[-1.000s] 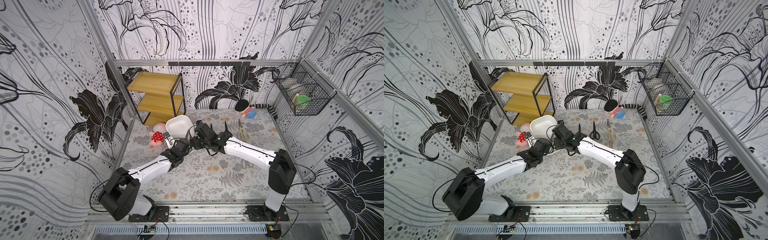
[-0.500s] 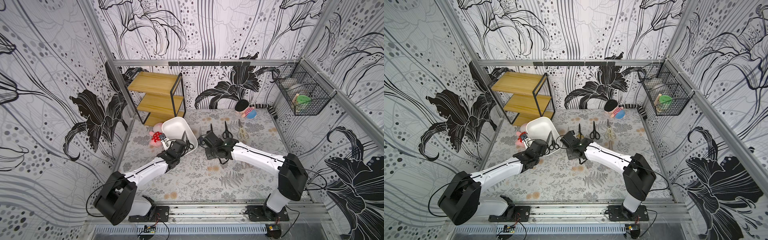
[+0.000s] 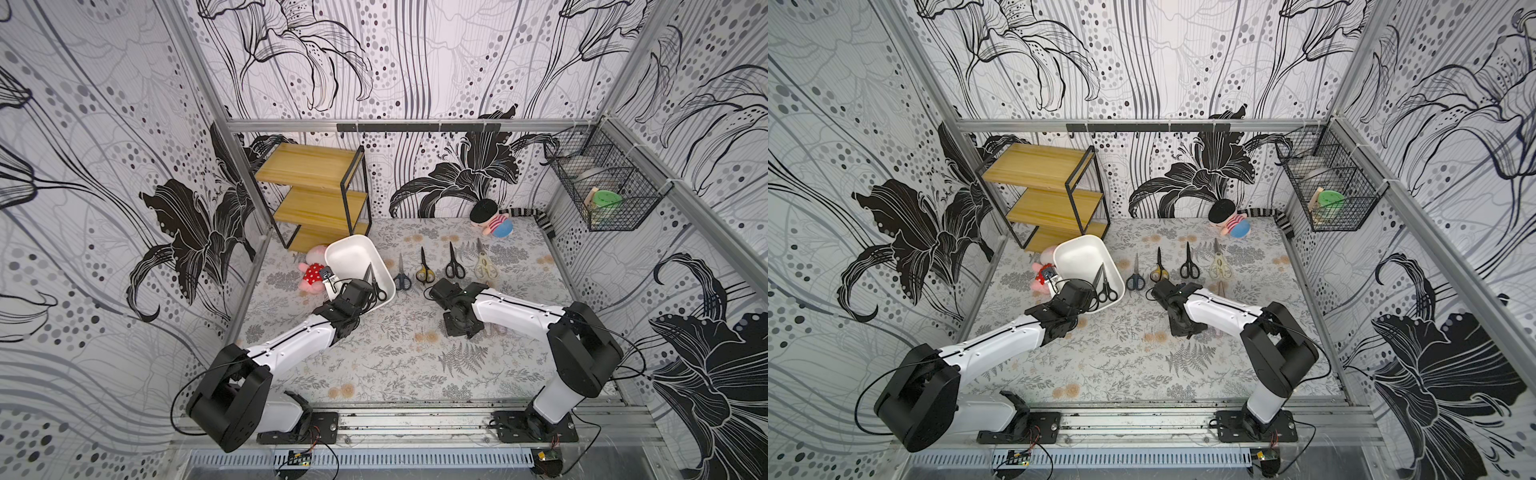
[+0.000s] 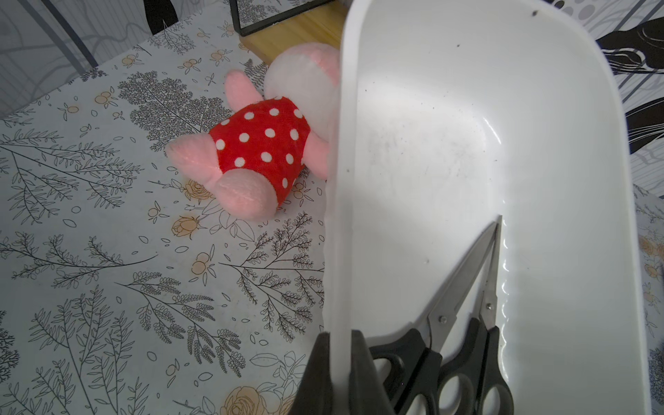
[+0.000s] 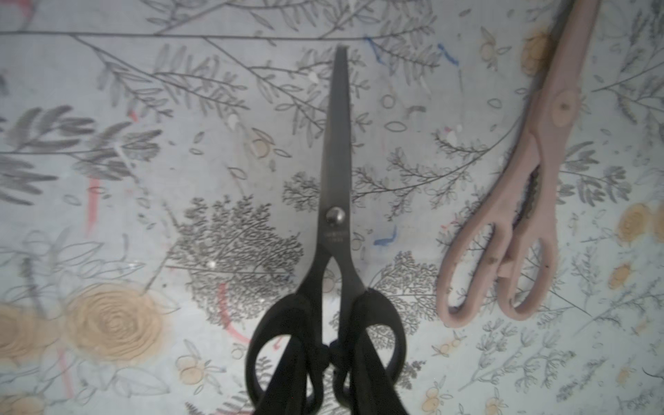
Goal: Take the scissors out of the storage box
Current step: Place the scissors at the center of the board.
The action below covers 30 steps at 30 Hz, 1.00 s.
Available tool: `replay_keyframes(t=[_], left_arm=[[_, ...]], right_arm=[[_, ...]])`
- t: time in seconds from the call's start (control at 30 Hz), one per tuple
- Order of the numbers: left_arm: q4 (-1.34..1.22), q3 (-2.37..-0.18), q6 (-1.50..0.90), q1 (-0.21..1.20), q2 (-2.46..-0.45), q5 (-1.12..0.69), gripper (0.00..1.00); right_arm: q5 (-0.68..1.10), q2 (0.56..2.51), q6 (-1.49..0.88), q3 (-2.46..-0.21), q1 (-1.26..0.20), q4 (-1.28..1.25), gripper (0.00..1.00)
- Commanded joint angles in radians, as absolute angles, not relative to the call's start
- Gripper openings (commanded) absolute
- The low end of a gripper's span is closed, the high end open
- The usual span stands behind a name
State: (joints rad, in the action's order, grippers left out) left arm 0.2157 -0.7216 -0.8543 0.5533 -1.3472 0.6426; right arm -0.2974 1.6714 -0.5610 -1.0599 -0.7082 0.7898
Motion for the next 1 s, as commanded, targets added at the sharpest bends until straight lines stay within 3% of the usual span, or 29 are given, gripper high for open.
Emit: replay_keyframes(t=[0.0, 0.5, 0.63, 0.73, 0.97], left_arm=[[0.183, -0.759, -0.827, 0.545, -1.325, 0.656, 0.0], [0.19, -0.732, -0.827, 0.544, -1.286, 0.666, 0.0], [0.193, -0.729, -0.832, 0.544, -1.282, 0.67, 0.0], [0.195, -0.73, -0.836, 0.544, -1.284, 0.672, 0.0], [0.194, -0.735, -0.842, 0.544, -1.284, 0.674, 0.0]], right_arm=[[-0.327, 1.688, -0.532, -1.05, -0.682, 0.812, 0.0], [-0.303, 1.765, -0.478, -1.054, -0.595, 0.755, 0.0], [-0.293, 1.775, -0.476, -1.055, -0.592, 0.744, 0.08], [-0.287, 1.779, -0.476, -1.058, -0.59, 0.743, 0.21], [-0.295, 1.758, -0.481, -1.076, -0.583, 0.768, 0.32]])
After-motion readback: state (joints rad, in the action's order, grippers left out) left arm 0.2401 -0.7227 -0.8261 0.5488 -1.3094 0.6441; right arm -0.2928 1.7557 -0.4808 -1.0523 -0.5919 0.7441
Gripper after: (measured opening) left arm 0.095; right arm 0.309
